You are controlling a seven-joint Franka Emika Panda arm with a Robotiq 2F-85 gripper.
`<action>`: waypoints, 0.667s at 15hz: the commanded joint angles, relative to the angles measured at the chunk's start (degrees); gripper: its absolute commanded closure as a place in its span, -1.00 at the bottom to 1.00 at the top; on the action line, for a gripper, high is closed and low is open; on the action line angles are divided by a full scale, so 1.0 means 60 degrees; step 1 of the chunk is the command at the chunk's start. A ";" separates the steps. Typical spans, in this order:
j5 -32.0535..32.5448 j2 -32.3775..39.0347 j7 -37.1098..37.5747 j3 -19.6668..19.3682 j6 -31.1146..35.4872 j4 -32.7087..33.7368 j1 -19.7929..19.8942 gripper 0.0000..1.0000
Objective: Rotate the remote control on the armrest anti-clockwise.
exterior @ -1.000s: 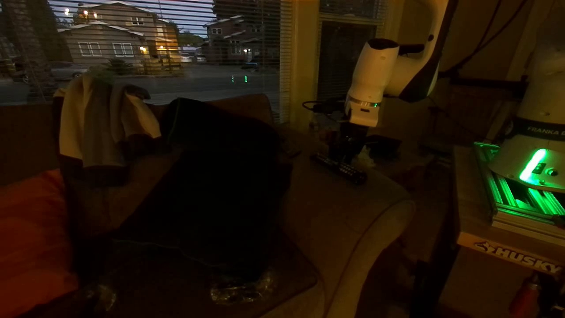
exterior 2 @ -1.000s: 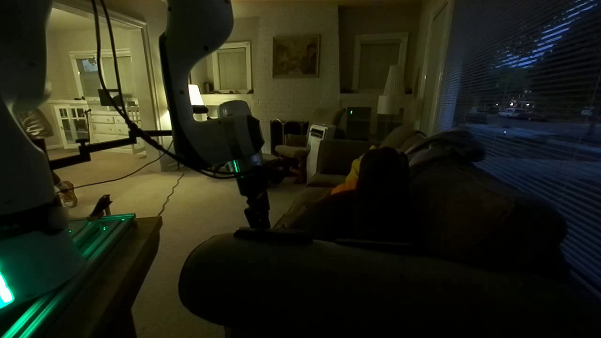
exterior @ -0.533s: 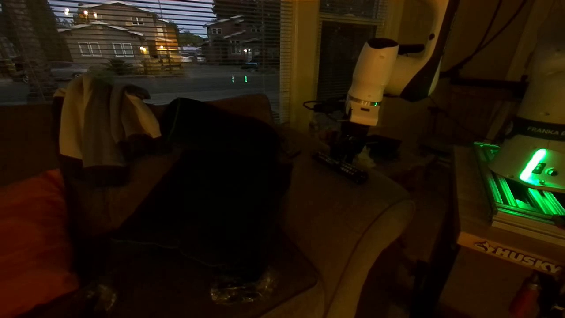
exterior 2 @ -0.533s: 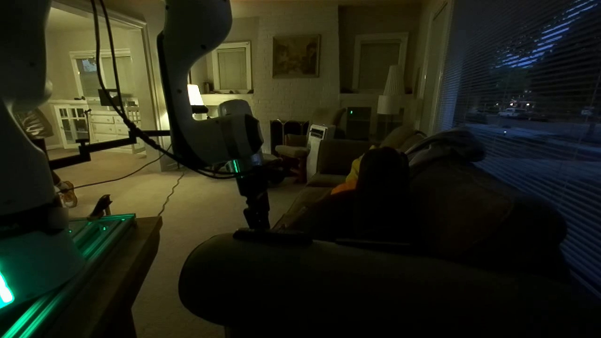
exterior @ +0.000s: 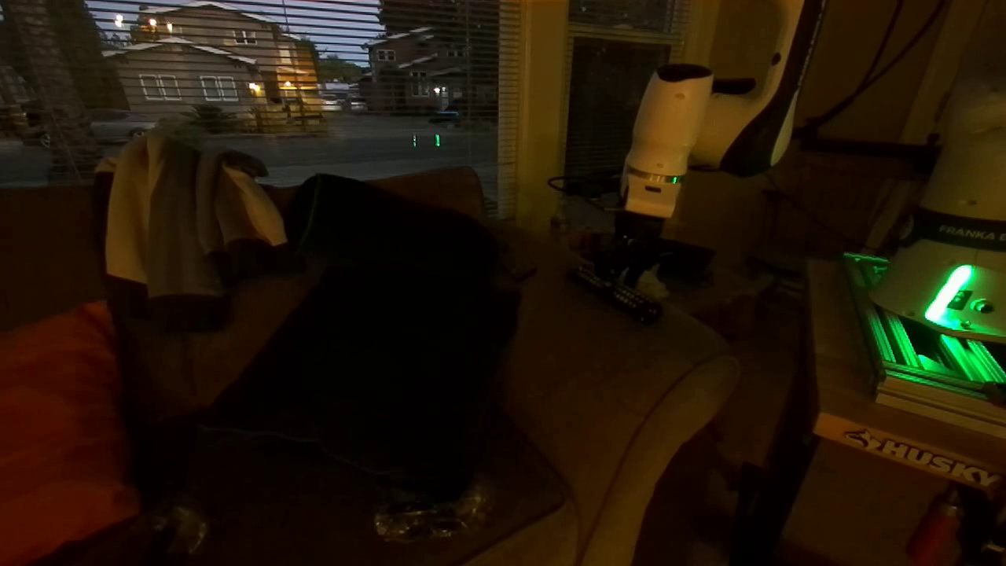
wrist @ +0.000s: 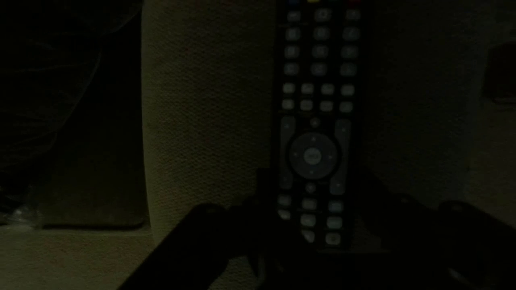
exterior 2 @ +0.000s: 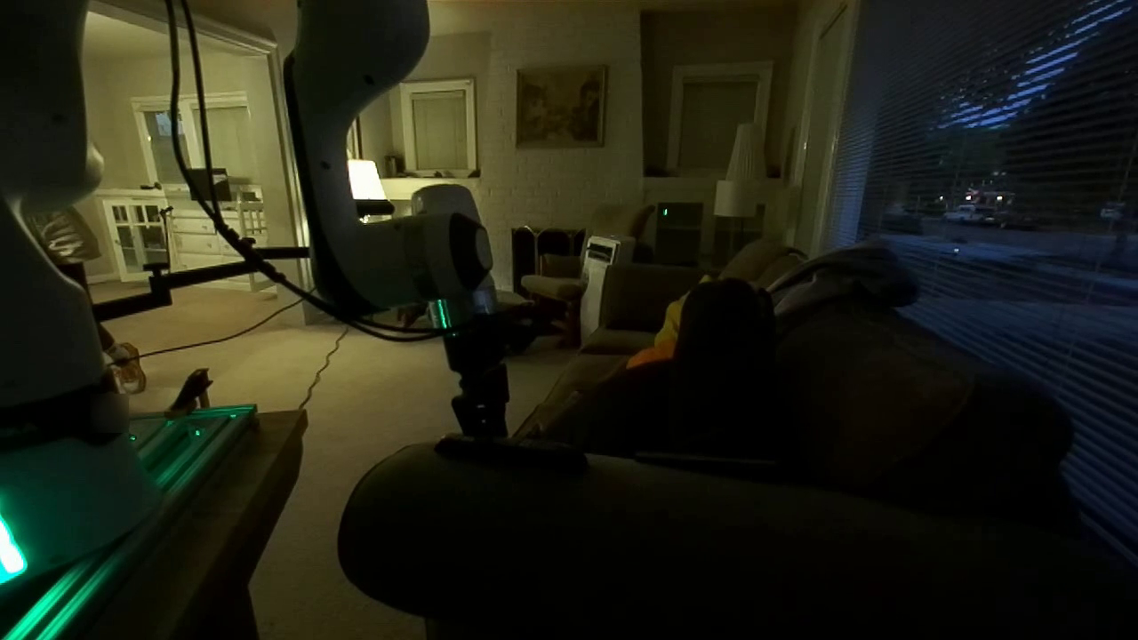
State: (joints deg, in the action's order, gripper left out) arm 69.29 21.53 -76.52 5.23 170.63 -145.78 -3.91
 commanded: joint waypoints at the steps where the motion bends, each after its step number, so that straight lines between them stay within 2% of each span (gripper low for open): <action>1: -0.0525 -0.0168 -0.0478 0.0165 -0.0256 -0.0293 0.0214 -0.59; 4: -0.0757 -0.0422 -0.0652 0.0280 -0.0351 -0.0480 0.0297 -1.00; 10: -0.1980 -0.1388 -0.1460 0.0980 -0.0617 -0.1129 0.0736 -1.00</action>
State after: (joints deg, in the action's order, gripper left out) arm 62.40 18.69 -81.05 8.32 168.53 -148.76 -1.33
